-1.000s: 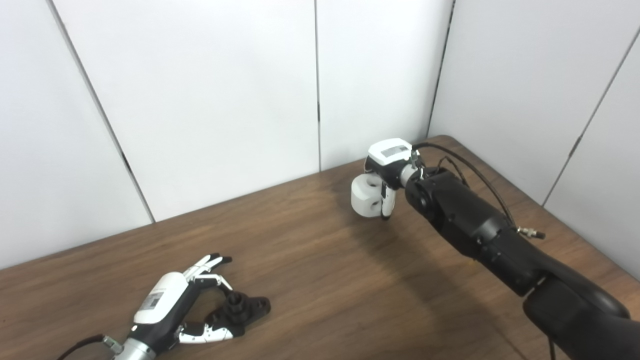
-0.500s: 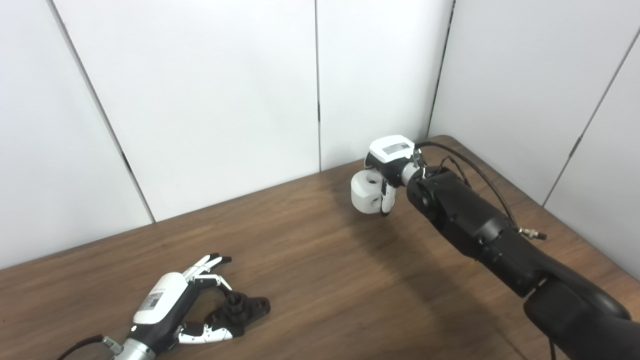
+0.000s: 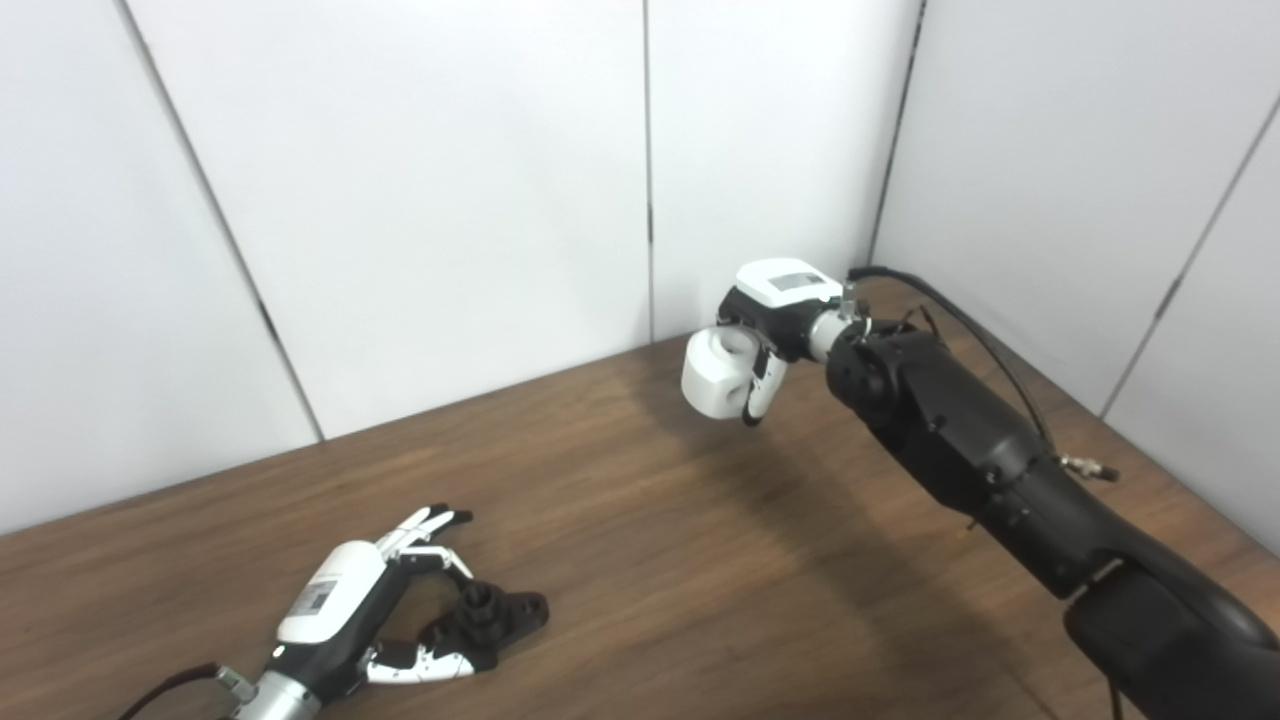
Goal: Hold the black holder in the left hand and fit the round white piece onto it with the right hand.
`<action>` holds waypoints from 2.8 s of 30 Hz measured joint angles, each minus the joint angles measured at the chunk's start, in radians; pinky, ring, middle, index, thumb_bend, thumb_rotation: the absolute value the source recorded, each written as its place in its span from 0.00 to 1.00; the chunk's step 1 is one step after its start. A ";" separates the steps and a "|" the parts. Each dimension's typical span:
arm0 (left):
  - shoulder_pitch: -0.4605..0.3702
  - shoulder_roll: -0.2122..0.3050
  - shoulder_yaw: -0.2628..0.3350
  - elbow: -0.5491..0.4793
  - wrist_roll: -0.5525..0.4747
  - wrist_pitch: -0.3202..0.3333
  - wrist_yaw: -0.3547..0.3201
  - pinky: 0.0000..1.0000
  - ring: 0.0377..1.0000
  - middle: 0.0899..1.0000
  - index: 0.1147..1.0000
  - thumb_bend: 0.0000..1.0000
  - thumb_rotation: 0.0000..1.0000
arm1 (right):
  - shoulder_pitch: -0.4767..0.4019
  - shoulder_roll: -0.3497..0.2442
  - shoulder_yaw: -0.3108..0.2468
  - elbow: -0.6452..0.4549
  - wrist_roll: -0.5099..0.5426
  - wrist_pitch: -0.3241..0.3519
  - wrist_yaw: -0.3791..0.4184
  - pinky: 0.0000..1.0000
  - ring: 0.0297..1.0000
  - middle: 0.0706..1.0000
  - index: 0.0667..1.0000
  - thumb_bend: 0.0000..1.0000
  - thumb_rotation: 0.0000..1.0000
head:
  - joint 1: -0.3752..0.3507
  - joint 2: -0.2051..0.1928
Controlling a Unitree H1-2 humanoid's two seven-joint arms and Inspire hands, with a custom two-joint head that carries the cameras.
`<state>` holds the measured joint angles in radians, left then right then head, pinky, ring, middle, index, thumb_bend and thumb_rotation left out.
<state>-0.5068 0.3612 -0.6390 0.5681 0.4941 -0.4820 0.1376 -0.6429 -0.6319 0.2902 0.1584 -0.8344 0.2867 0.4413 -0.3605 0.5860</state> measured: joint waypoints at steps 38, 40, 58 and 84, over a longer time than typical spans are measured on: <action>0.029 -0.079 0.071 -0.053 0.061 0.083 -0.061 0.90 0.97 0.91 0.42 0.52 0.08 | -0.005 0.050 0.018 -0.287 0.055 -0.137 0.115 0.67 0.76 0.69 0.44 0.53 0.15 | 0.328 0.052; 0.029 -0.080 0.071 -0.053 0.062 0.083 -0.060 0.90 0.98 0.91 0.42 0.52 0.08 | -0.005 0.062 0.018 -0.293 0.059 -0.136 0.125 0.69 0.77 0.70 0.44 0.53 0.15 | 0.336 0.055; 0.026 -0.091 0.076 -0.053 0.062 0.099 -0.067 0.91 0.98 0.91 0.42 0.52 0.08 | -0.005 0.113 0.056 -0.377 0.062 -0.144 0.212 0.72 0.77 0.70 0.44 0.53 0.15 | 0.374 0.081; 0.026 -0.097 0.081 -0.056 0.061 0.113 -0.072 0.93 0.98 0.92 0.42 0.52 0.08 | 0.000 0.179 0.084 -0.403 0.101 -0.158 0.269 0.71 0.77 0.70 0.44 0.53 0.15 | 0.380 0.097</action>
<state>-0.4803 0.2643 -0.5584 0.5121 0.5550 -0.3690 0.0656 -0.6426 -0.4528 0.3738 -0.2447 -0.7334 0.1289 0.7107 0.0199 0.6826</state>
